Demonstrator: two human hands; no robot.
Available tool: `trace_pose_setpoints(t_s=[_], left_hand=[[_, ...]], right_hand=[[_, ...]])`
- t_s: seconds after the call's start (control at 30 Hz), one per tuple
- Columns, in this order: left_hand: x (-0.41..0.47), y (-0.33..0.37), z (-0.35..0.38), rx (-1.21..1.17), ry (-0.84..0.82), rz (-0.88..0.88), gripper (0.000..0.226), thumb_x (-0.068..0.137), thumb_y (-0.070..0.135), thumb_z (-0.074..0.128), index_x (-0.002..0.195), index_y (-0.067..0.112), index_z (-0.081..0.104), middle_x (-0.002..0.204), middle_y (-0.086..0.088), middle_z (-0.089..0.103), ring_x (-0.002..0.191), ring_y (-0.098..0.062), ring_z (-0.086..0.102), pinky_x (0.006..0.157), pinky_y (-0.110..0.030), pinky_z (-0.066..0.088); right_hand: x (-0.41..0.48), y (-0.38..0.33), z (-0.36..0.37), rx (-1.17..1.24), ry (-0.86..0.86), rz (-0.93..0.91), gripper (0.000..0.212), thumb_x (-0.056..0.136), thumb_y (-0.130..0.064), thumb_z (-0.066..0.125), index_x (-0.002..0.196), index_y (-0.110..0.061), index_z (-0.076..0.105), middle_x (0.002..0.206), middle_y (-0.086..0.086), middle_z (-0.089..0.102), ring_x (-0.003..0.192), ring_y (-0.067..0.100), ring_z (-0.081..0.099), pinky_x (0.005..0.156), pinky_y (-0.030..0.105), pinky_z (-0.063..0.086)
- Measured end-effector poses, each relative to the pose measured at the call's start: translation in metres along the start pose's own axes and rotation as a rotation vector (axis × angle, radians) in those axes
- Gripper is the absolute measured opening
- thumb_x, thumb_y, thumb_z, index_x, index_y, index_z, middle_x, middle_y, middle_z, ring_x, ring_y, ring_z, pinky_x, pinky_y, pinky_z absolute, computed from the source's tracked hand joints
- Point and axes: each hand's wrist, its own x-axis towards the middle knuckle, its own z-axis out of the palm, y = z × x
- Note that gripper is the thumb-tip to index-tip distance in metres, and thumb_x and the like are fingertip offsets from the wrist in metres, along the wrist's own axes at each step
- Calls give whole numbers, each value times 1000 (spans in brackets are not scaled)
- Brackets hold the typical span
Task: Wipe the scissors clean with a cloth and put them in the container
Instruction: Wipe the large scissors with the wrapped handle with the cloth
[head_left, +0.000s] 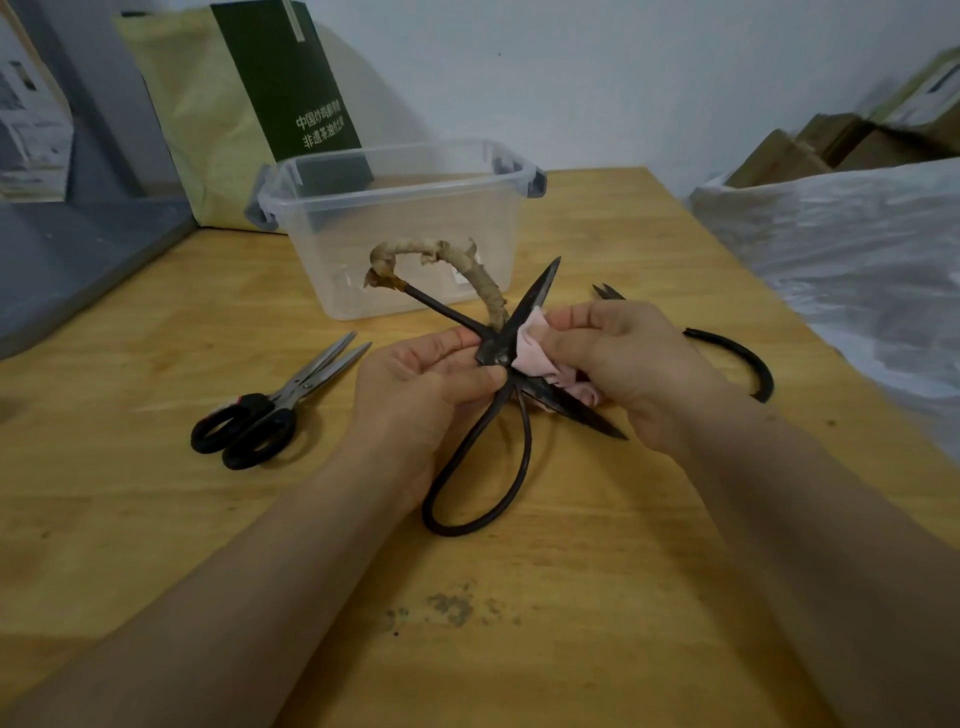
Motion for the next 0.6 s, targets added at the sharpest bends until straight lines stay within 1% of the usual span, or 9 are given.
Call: trace_pose_setpoints(t_s=[0.03,0.07,0.1,0.2,0.27,0.33,0.4,0.5,0.6], left_hand=[[0,0,1,-4,-7,11,31,77,-17,58,93,8,68,85,-9,75,72,-16,72,57,-19,55],[-1,0,1,-4,-13,24,32,77,-17,58,93,8,68,85,-9,75,72,-16,72,57,-19,55],[-1,0,2,0,-19,36,32,77,-18,58,94,8,67,85,-9,75,72,-16,72,57,-19,55],[-3,0,4,3,-32,62,33,77,-19,57,93,8,67,83,-9,75,71,-16,72,56,-18,55],[-3,-1,4,6,-39,72,34,76,-20,58,94,8,67,86,-10,74,72,-18,72,58,-19,55],[-2,-1,3,12,-43,79,35,76,-19,58,99,6,67,89,-11,74,75,-19,73,60,-20,56],[-2,-1,3,13,-47,86,36,76,-19,58,103,4,66,90,-12,74,78,-20,73,60,-20,56],[-3,0,4,8,-53,99,37,75,-19,58,104,3,66,91,-12,74,78,-20,73,60,-20,56],[-3,0,5,12,-52,110,36,74,-19,59,101,4,66,89,-11,74,77,-19,73,59,-19,55]], right_hand=[[1,1,1,30,-32,19,26,80,-17,73,104,-8,67,82,10,71,67,19,63,62,34,54],[2,3,1,93,-68,40,32,77,-13,75,107,-6,67,89,12,72,73,21,66,69,34,56],[2,3,1,171,-103,57,36,73,-9,76,107,-3,68,92,15,73,76,22,68,70,32,57],[1,5,0,330,-124,73,44,59,-8,76,101,2,69,88,19,72,70,24,70,59,30,58],[0,4,4,383,-88,67,34,65,-5,76,96,5,69,79,19,71,60,24,68,48,29,54],[-2,3,9,423,-35,65,23,71,-5,75,90,5,68,70,18,70,50,23,65,41,26,50],[-2,1,11,447,23,63,22,71,-8,76,88,4,68,69,18,69,47,24,64,39,27,50],[0,-1,11,473,73,68,23,71,-10,78,88,2,69,71,18,71,48,23,64,41,28,52],[2,-2,11,522,114,85,18,73,-12,77,85,-2,68,61,11,68,38,14,58,37,19,46]])
